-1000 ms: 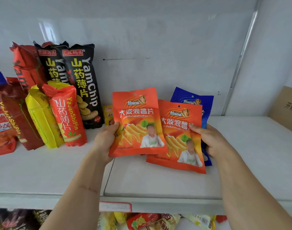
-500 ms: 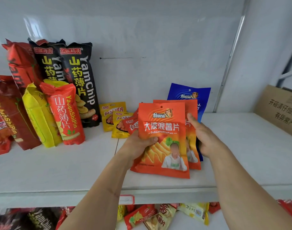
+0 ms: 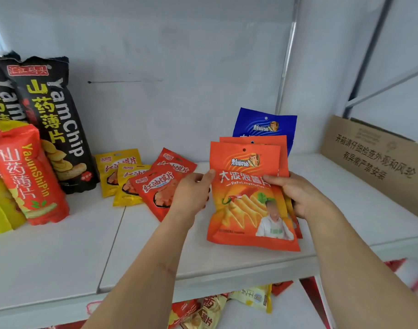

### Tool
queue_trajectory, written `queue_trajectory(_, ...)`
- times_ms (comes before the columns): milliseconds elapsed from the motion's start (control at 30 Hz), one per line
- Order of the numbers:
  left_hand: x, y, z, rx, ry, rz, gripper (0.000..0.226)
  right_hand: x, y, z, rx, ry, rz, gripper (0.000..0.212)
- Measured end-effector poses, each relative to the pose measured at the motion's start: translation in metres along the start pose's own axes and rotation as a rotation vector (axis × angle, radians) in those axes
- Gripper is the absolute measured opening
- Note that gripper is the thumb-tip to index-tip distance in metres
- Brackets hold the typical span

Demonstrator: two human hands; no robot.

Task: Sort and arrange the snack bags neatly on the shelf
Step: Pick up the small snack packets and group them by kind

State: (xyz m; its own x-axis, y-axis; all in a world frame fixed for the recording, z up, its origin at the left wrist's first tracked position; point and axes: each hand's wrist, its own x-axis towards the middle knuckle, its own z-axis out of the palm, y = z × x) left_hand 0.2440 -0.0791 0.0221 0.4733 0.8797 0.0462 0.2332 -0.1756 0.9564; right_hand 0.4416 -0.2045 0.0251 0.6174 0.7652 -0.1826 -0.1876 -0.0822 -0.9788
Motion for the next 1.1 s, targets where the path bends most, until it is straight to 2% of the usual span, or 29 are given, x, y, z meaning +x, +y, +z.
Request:
queue_trajectory(167, 0.026, 0.013, 0.071, 0.204, 0.06, 0.125, 0.044, 0.021, -0.017, -0.072, -0.019, 0.031, 0.003, 0.03)
queue_trajectory(300, 0.043, 0.037, 0.137, 0.247, 0.097, 0.16, 0.041, 0.046, -0.032, -0.135, -0.038, 0.052, 0.012, 0.022)
queue_trajectory(433, 0.06, 0.052, 0.193, 0.257, 0.127, 0.147, 0.041, 0.077, -0.044, -0.188, -0.067, 0.06, 0.044, 0.025)
queue_trajectory(733, 0.082, 0.075, 0.254, 0.676, 0.193, 0.245, 0.037, 0.125, -0.063, -0.24, -0.244, 0.105, -0.015, 0.025)
queue_trajectory(833, 0.083, 0.077, 0.266, 0.756, 0.16, 0.294, 0.036, 0.131, -0.068, -0.243, -0.401, 0.158, -0.065, 0.021)
queue_trajectory(900, 0.082, 0.077, 0.267, 0.784, 0.166, 0.31, 0.036, 0.133, -0.073, -0.241, -0.543, 0.191, -0.111, 0.032)
queue_trajectory(967, 0.082, 0.075, 0.262, 0.836, 0.199, 0.327, 0.036, 0.134, -0.076, -0.234, -0.799, 0.239, -0.2, 0.043)
queue_trajectory(1033, 0.081, 0.072, 0.254, 0.926, 0.235, 0.351, 0.037, 0.135, -0.077, -0.225, -1.088, 0.356, -0.253, 0.066)
queue_trajectory(1100, 0.078, 0.068, 0.244, 0.991, 0.262, 0.359, 0.037, 0.127, -0.079, -0.214, -1.254, 0.458, -0.273, 0.082)
